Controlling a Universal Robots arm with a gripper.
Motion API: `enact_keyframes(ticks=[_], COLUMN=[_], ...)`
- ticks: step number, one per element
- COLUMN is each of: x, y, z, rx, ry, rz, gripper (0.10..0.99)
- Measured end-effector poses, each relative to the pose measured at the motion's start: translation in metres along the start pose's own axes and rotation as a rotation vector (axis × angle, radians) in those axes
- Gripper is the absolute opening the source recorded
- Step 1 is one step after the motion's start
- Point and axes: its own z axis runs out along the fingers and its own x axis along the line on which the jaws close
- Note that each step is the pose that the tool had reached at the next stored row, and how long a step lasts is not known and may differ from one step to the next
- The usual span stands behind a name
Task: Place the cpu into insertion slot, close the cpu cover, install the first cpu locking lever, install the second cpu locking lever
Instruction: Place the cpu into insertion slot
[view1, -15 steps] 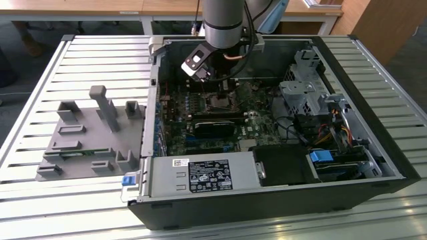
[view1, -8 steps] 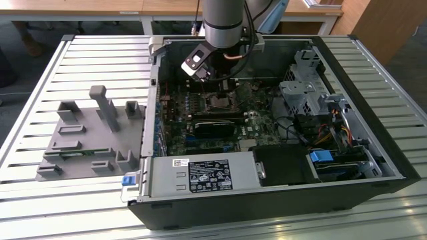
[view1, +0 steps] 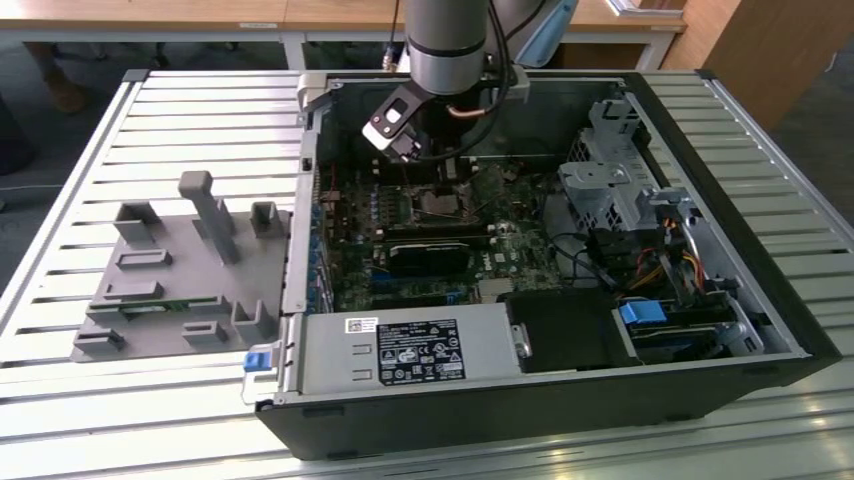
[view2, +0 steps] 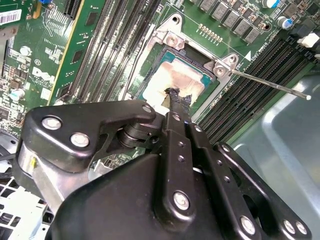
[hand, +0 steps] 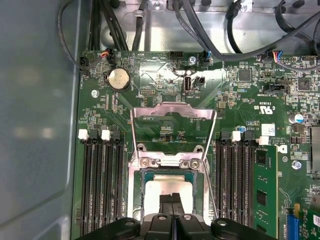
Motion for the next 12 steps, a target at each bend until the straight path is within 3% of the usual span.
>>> enact_keyframes(ticks=[12], x=[0.0002], y=[0.0005], z=[-0.0067], rx=[0.0], ry=[0.0], rz=[0.0], gripper=[0.106])
